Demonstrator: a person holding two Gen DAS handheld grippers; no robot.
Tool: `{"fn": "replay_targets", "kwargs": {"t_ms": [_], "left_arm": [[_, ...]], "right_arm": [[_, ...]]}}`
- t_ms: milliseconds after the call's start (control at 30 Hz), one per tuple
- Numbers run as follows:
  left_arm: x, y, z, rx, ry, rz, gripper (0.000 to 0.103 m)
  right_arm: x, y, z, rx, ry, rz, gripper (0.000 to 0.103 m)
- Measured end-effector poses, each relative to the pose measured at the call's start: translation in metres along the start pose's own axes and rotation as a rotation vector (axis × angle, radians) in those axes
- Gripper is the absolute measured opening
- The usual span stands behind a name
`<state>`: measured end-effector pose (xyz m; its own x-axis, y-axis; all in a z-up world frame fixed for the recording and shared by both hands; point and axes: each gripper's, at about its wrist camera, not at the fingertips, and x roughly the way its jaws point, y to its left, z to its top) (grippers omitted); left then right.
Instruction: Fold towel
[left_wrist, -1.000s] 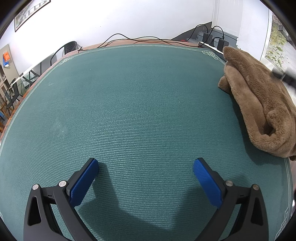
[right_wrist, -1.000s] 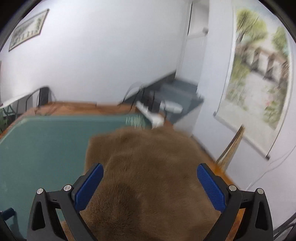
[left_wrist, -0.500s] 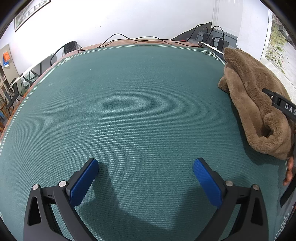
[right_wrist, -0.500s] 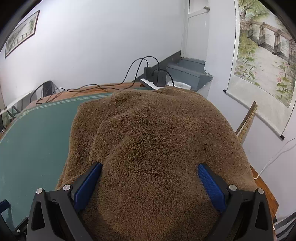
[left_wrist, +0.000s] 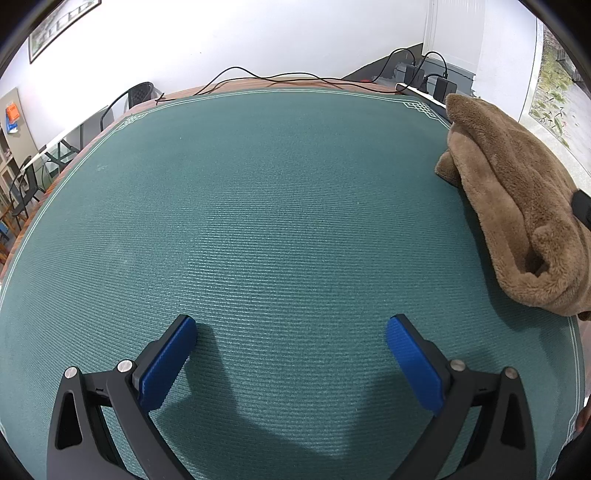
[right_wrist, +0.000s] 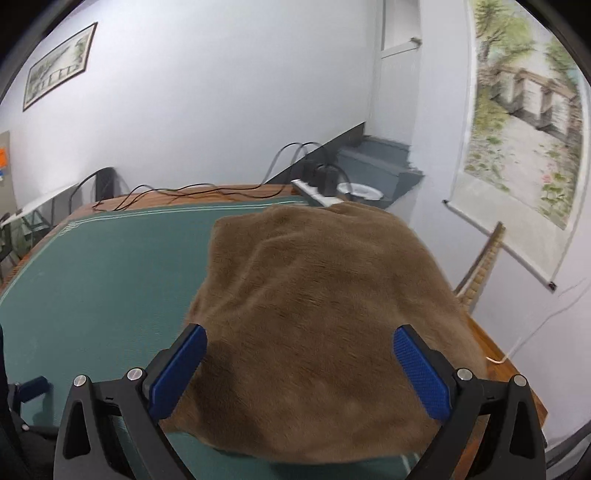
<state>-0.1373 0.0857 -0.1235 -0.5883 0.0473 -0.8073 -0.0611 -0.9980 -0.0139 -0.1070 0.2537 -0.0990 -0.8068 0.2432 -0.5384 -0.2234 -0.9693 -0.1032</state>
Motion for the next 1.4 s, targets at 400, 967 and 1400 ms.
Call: {"fn": "replay_targets", "kwargs": {"t_ms": [400,967,1400], "left_arm": [[0.0,0.0,0.0,0.0,0.0,0.001,0.103],[0.0,0.0,0.0,0.0,0.0,0.0,0.103],[0.0,0.0,0.0,0.0,0.0,0.0,0.103]], "right_arm": [[0.028,-0.022,-0.019,-0.013,0.058,-0.037,0.103],[-0.011,-0.023,-0.026,0.034,0.032,-0.024,0.103],[-0.031,-0.019,-0.027,0.004,0.007,-0.027,0.103]]}}
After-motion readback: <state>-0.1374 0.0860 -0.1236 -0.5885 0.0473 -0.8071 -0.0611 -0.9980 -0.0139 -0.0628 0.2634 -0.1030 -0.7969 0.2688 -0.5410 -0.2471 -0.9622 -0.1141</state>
